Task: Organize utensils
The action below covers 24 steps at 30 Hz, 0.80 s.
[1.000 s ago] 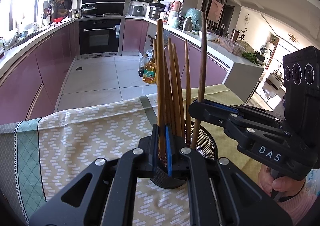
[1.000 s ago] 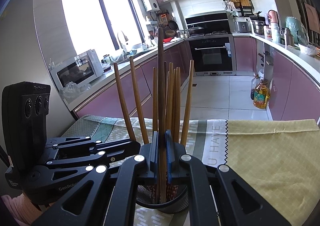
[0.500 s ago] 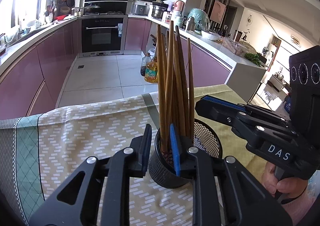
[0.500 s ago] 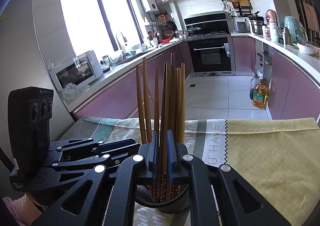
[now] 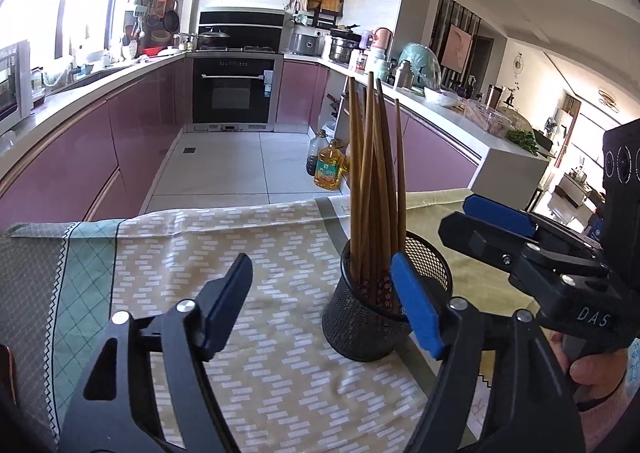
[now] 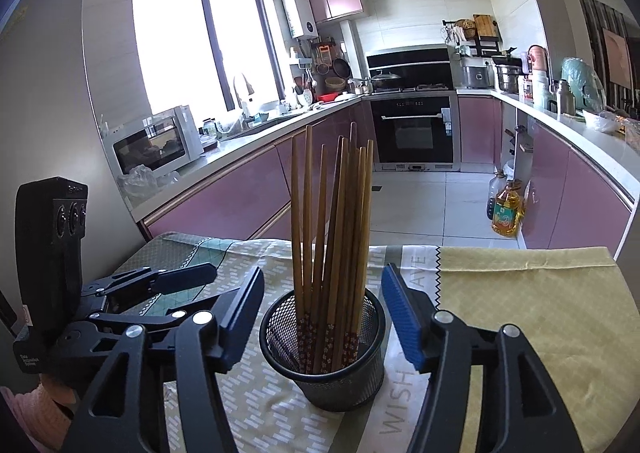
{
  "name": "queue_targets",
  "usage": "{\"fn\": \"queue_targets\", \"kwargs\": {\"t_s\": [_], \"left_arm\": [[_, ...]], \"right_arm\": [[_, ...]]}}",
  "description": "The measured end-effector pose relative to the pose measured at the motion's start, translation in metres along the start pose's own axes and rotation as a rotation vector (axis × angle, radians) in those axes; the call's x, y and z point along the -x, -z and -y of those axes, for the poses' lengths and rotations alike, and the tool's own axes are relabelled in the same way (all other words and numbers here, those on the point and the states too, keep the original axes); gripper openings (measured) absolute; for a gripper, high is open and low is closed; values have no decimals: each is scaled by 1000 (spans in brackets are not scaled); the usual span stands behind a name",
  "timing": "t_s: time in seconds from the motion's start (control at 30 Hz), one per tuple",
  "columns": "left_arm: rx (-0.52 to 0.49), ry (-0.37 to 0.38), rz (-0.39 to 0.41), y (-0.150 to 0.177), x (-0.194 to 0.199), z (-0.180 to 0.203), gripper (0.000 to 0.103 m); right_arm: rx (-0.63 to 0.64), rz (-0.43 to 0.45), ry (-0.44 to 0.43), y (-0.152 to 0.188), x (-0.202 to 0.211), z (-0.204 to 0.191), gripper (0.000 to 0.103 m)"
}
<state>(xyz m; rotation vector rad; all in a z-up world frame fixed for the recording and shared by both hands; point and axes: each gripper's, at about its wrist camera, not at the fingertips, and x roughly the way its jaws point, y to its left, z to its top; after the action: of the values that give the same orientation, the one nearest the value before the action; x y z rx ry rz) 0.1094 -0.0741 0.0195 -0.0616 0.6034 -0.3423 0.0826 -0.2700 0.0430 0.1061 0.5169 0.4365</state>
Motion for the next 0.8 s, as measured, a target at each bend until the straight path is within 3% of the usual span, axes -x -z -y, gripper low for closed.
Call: {"fn": "queue_targets", "kwargs": {"t_s": [0.13,0.2,0.37,0.57,0.8], "left_arm": [[-19,-91,76,7,21,-3,98],[-14,-120,100,12,31,-8,98],[3,-211,160,27,52,-21,98],[10,-295,250,46,73,-31,98],[24,-306,299,58,85,-33,98]], "right_arm": [[21,26,24,9,7,-4,88],[29,45,41,14,11,-6,96],[35,56,70,30,15,-14,96],[42,145,106,47,26,-26,96],[70,201,141,58,33,-42,96]]}}
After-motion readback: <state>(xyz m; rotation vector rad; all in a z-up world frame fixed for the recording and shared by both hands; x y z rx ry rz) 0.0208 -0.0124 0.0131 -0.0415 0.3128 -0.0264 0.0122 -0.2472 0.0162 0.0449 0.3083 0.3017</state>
